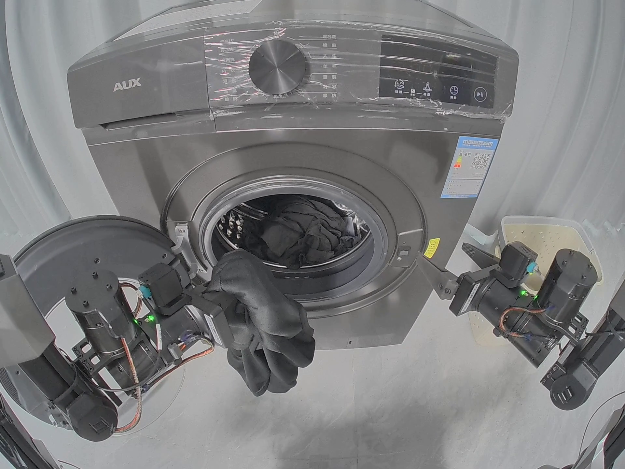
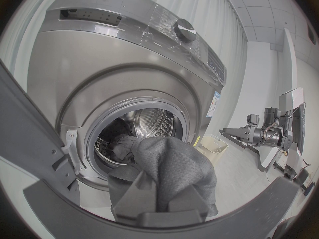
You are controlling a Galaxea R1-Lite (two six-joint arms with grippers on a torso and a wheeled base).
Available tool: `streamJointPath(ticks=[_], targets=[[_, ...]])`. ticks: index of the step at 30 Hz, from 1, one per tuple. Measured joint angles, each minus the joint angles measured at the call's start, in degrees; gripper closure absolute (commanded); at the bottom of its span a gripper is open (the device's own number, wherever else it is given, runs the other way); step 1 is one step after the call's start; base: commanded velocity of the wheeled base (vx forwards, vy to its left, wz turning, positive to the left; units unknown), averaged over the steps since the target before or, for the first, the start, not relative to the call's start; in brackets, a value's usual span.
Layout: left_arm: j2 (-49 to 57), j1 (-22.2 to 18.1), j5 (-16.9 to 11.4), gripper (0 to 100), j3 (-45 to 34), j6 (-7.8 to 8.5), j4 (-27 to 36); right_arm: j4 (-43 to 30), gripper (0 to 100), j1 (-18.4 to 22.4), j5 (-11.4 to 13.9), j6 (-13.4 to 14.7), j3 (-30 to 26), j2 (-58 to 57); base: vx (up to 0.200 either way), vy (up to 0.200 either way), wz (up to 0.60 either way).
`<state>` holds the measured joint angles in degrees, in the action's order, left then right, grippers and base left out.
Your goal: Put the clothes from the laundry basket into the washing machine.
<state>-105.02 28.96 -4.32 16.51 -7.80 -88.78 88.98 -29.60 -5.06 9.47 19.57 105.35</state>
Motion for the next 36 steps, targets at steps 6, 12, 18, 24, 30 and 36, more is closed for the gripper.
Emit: streamJointPath(ticks=[6,12,18,24,30,36], targets=[[-0.3,0.5,0.0,100,0.0,-0.05,0.0,0.0,0,-0.1,0.0,0.0,0.0,0.0,0.000,0.000,0.00],[-1.1,1.9,2.3,100,0.0,0.00,0.0,0.0,0,-0.3,0.0,0.0,-0.1,0.0,0.000,0.000,0.00],[-2.9,3.9,4.9,100,1.7,0.04,0.0,0.0,0,-0.6,-0.2,0.1,-0.1,0.0,0.000,0.000,0.00],[-6.3,5.1,6.7,100,6.6,0.72,-0.1,0.0,0,-1.7,-0.4,0.1,-0.1,0.0,0.000,0.000,0.00],[-12.6,5.0,6.1,100,14.1,1.57,-0.1,0.0,0,-2.2,-0.4,0.1,-0.1,0.0,0.000,0.000,0.00],[-19.6,4.0,5.2,100,23.7,1.27,-0.1,0.0,0,-2.3,-0.3,0.1,-0.1,0.0,0.000,0.000,0.00]])
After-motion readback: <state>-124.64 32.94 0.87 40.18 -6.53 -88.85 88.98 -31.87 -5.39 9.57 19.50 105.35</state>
